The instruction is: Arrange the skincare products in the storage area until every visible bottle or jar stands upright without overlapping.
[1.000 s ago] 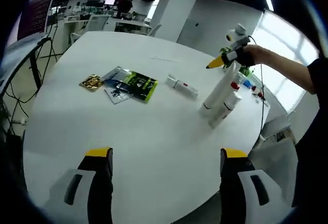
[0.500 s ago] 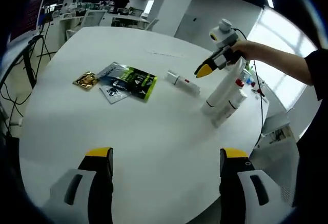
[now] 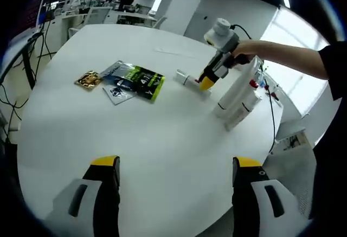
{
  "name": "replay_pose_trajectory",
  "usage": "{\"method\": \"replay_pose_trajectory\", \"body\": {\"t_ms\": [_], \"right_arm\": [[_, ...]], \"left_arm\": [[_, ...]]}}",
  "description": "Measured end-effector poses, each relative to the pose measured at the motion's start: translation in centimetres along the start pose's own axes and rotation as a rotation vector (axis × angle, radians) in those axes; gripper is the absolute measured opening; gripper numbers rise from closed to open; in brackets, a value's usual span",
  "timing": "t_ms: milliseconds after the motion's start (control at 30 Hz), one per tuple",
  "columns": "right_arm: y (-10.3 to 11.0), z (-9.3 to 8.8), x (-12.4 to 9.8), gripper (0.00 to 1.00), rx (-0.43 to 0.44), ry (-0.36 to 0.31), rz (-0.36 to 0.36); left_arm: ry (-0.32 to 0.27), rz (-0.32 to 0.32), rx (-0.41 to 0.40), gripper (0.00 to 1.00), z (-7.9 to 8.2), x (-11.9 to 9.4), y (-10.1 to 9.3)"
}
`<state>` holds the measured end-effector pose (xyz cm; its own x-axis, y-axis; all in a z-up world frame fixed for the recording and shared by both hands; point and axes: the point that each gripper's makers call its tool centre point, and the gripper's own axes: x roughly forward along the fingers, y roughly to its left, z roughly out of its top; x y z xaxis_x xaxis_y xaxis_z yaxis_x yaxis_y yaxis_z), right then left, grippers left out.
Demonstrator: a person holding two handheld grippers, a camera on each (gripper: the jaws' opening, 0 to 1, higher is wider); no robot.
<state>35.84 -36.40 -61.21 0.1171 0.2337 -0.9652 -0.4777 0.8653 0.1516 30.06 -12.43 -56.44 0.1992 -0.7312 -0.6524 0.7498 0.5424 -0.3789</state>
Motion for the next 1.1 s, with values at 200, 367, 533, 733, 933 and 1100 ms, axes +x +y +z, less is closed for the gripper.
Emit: {"method": "replay_pose_trajectory", "body": {"t_ms": [200, 367, 533, 733, 933, 1100], "right_arm": [[0.0, -0.4, 0.8, 0.19, -0.054, 0.026, -0.003], [-0.2, -0.4, 0.8, 0.16, -0.119, 0.036, -0.033], [-0.2, -0.7, 0.6, 0.15, -0.157, 0.023, -0.032], [-0.5, -0.4, 0.4, 0.13, -0.085, -0.049, -0.005], [-0.9, 0.8, -1.8, 0.13, -0.064, -0.123, -0.007], [-1.0, 2.4, -4.0, 0.13, -0.037, -0.222, -0.02]], "left_arm": [[0.006, 0.003, -0.007, 0.79, -0.2, 0.1, 0.0], [0.017, -0.002, -0.006, 0.78, -0.3, 0.3, -0.1], [0.024, -0.011, -0.004, 0.77, -0.3, 0.8, -0.5], [0.025, -0.016, 0.01, 0.77, 0.0, 0.6, -0.8], [0.003, -0.029, -0.009, 0.77, 0.7, 0.1, -1.0], [-0.023, -0.056, -0.025, 0.77, 1.6, -0.1, -1.9]]}}
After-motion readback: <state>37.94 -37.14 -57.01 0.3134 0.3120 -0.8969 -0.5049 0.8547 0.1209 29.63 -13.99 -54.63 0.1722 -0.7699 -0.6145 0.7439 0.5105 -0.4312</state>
